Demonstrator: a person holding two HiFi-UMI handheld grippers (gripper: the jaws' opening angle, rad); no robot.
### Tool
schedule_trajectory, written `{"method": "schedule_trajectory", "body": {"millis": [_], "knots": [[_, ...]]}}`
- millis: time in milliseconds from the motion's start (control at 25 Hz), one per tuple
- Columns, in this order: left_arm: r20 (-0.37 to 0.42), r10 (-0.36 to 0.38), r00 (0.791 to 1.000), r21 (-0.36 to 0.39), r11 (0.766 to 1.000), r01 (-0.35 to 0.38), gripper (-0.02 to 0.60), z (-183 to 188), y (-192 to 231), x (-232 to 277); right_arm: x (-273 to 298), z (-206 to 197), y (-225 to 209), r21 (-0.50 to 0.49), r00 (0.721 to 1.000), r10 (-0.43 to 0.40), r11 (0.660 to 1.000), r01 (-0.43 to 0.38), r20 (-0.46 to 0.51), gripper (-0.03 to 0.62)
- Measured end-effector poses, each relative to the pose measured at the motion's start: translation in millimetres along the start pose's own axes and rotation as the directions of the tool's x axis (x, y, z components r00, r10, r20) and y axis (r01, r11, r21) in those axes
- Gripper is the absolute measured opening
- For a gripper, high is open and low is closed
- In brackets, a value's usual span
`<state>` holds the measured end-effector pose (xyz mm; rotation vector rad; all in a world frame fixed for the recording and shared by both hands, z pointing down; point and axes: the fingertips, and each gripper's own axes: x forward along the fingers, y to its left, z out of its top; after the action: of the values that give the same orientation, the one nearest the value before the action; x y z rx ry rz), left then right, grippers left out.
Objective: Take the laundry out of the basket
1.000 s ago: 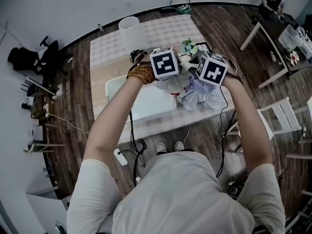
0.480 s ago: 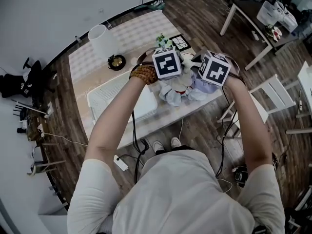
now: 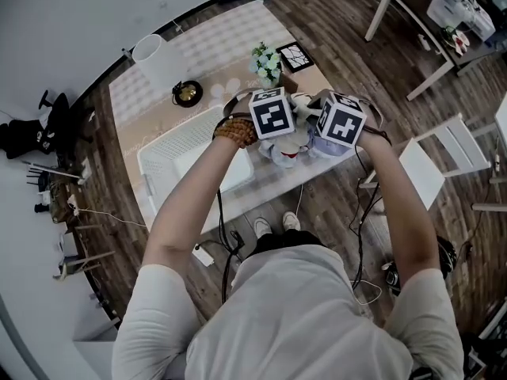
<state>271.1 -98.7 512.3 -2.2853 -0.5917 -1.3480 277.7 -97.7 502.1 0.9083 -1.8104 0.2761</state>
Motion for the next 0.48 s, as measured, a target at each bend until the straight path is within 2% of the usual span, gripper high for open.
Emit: {"method": "schedule_trajectory", "body": {"millis": [200, 480], "knots": [[-0.027, -0.016, 1.0, -0.024, 1.0, 0.015, 0.067, -23, -3, 51, 48, -26, 8, 0.031, 0.999, 0.048, 0.998, -0.047, -0.016, 0.091], [-0.088, -0.03, 0.996, -0.02, 0.999, 0.029, 0.069, -52, -10, 119, 110, -63, 21, 0.05, 0.993, 0.106, 0.993, -0.104, -0.05, 0.094]]}}
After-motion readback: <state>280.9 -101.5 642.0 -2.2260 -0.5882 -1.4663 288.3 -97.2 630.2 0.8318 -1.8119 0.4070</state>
